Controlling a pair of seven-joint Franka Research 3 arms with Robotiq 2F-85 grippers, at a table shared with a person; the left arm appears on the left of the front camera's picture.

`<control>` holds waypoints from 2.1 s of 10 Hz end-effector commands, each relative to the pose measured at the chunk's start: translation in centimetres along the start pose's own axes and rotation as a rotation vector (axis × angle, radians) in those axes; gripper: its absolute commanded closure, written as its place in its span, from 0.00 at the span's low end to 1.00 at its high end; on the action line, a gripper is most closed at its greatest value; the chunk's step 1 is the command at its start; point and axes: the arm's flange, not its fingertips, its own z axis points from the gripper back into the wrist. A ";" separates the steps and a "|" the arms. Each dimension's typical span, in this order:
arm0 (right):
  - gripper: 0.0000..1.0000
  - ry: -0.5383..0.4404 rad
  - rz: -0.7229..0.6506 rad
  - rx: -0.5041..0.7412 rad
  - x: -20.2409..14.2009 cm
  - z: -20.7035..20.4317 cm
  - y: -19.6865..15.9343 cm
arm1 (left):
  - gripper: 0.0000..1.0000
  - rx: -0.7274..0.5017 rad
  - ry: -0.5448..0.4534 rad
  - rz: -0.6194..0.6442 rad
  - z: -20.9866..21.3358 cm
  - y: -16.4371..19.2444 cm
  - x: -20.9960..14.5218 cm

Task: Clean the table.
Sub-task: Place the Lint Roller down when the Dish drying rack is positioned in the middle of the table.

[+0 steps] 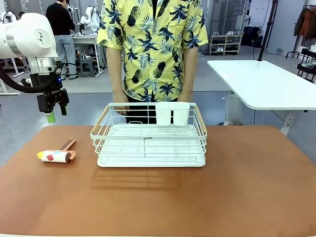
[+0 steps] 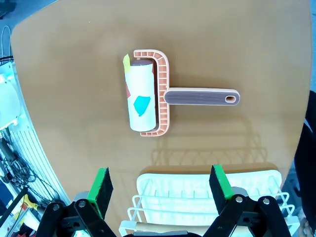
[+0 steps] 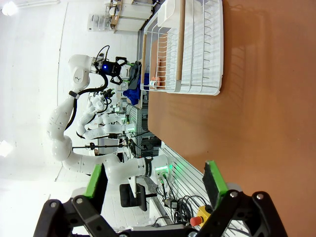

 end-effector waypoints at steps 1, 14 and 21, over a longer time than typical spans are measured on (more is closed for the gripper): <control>0.00 -0.001 0.010 0.007 0.0 0.1 0.3 | 0.00 0.000 -0.003 0.005 0.0 0.0 0.0; 0.00 -0.001 0.010 0.007 0.0 0.1 0.3 | 0.00 0.000 -0.003 0.005 0.0 0.0 0.0; 0.00 -0.001 0.010 0.007 0.0 0.1 0.3 | 0.00 0.000 -0.003 0.005 0.0 0.0 0.0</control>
